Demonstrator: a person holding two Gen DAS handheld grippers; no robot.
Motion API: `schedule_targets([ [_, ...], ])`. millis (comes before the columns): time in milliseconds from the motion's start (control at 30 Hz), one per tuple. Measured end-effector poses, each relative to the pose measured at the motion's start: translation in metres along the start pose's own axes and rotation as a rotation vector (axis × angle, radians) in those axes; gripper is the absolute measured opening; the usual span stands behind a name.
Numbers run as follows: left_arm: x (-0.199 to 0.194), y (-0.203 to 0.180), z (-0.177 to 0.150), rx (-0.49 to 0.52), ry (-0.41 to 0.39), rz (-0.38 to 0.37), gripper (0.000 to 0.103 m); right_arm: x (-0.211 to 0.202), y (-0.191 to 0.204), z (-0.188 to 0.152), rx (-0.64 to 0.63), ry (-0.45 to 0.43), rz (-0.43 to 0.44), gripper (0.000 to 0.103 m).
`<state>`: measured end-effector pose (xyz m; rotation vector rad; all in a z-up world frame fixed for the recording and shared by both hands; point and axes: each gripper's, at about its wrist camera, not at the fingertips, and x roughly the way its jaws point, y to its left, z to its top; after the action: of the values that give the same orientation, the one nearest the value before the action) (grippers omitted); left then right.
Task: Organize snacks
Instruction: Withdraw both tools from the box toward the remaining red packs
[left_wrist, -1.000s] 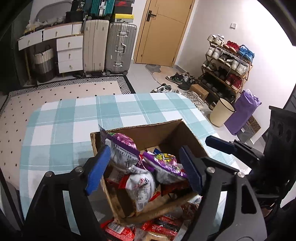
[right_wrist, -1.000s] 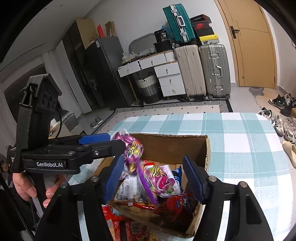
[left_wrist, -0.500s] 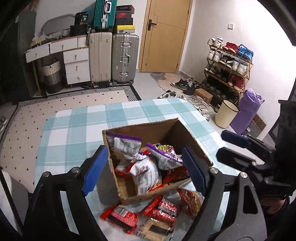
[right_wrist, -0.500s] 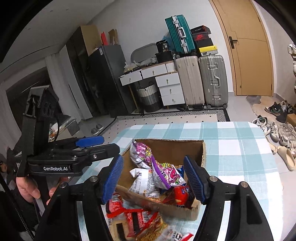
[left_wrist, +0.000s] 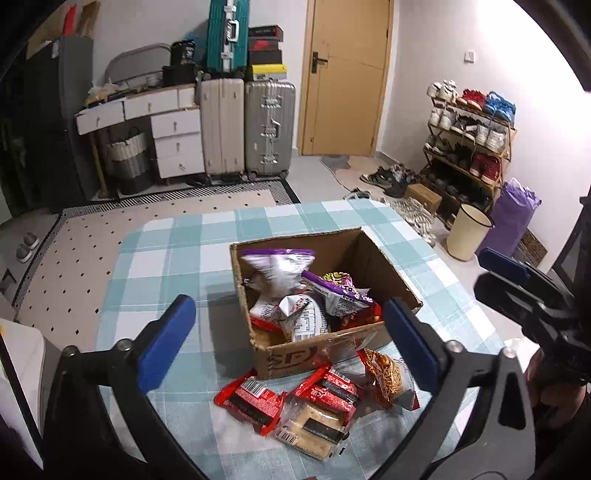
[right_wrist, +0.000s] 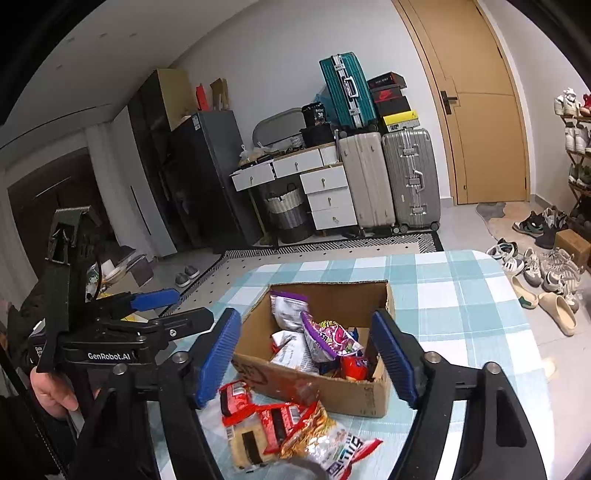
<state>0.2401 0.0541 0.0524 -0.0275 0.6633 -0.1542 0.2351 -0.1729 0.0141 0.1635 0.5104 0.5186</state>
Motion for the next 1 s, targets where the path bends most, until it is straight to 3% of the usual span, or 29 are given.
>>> schedule_targets([
  [367, -0.035, -0.005, -0.034, -0.001, -0.035, 0.036, 0.102, -0.033, 0.021, -0.026, -0.028, -0.025, -0.007, 0.088],
  [1000, -0.016, 0.015, -0.101, -0.089, 0.011, 0.086, 0.102, -0.023, 0.022, -0.080, 0.004, 0.045, -0.015, 0.094],
])
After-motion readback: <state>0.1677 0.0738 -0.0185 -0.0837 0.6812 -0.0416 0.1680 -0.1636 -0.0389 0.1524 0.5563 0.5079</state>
